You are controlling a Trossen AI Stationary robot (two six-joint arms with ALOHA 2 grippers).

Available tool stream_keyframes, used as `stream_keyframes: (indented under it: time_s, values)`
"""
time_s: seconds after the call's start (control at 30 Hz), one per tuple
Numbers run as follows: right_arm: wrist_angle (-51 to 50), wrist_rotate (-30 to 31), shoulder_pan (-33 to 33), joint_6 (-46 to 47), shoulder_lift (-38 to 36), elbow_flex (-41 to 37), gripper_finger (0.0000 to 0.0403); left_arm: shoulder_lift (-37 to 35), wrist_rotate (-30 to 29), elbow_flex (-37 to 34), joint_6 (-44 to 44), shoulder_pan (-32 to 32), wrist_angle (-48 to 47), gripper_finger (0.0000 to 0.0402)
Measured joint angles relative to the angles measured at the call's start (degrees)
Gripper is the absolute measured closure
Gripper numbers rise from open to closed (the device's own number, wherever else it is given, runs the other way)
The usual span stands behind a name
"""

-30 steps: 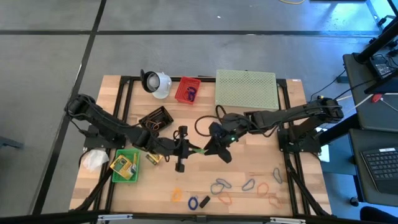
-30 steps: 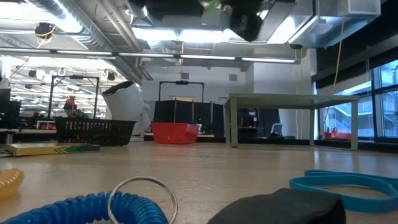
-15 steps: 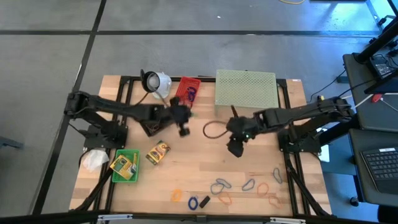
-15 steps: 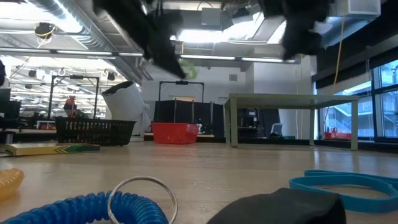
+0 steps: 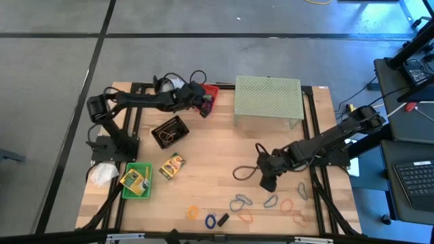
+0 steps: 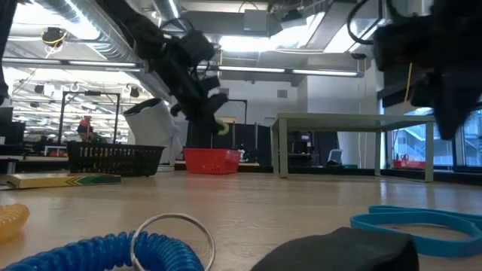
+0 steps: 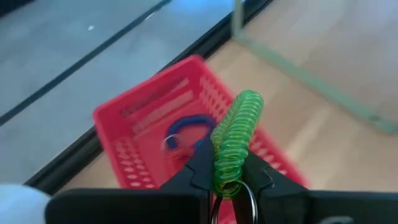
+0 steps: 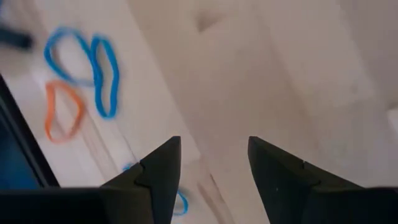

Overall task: Pick & Place Office Desk Supplies
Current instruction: Put the green spring keychain into the red bin, then put the blue rubber band into the black bin

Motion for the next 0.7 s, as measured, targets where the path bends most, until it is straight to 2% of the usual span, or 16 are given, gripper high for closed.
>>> stream_keyframes:
  time_s: [0.17,0.23,0.37,0.5,0.7]
  values:
    - [1.1,-0.5,4.1,-2.7,0.3,-0.9,0.0214,2.9,-1.2,0.0,0.5,1.6,1.7,0.0378]
    - [1.1,-3.5,5.3,-1.7,0.3,-0.9,0.0214,3.4,-2.2,0.0,1.5,1.6,1.7,0.0368]
    - [1.3,-7.6,7.0,2.4,0.5,-0.9,0.0210,3.6,-1.8,0.0,3.5,1.4,1.5,0.0331]
    - [1.7,-7.7,8.5,6.2,0.8,-1.0,0.0196,2.3,-1.7,0.1,4.5,0.8,1.4,0.0288]
    - [4.5,-7.3,11.3,5.9,2.4,-1.0,0.0175,-1.0,-1.6,0.8,4.5,0.4,1.0,0.0245]
